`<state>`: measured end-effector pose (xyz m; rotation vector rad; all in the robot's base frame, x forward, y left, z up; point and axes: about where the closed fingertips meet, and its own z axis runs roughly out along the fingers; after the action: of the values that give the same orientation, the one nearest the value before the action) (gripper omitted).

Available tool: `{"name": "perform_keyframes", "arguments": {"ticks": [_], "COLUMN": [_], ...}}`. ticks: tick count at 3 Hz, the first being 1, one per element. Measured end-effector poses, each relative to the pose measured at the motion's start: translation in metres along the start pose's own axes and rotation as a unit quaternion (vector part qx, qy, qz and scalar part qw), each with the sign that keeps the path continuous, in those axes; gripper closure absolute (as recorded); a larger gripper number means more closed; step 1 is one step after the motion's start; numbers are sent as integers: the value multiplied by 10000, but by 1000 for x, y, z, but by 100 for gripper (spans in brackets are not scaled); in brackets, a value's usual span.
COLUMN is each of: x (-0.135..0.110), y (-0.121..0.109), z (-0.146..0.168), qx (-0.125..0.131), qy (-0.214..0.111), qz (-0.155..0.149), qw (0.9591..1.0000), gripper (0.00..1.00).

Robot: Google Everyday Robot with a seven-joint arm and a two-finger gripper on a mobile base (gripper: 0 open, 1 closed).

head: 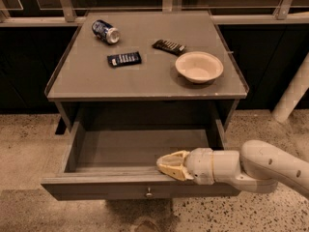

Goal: Open top drawer

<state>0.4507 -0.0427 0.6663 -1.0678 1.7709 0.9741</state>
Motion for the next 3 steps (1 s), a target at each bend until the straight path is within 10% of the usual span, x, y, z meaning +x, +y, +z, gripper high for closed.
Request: {"name": "perform_keyframes", "arguments": {"ticks": [1,3], "x": [-1,-78], "y": [0,0], "z": [1,-23], "qx": [-10,214], "qy": [-18,478], "qz": [-16,-1043], "qw": [10000,9932], "gripper": [35,0]}}
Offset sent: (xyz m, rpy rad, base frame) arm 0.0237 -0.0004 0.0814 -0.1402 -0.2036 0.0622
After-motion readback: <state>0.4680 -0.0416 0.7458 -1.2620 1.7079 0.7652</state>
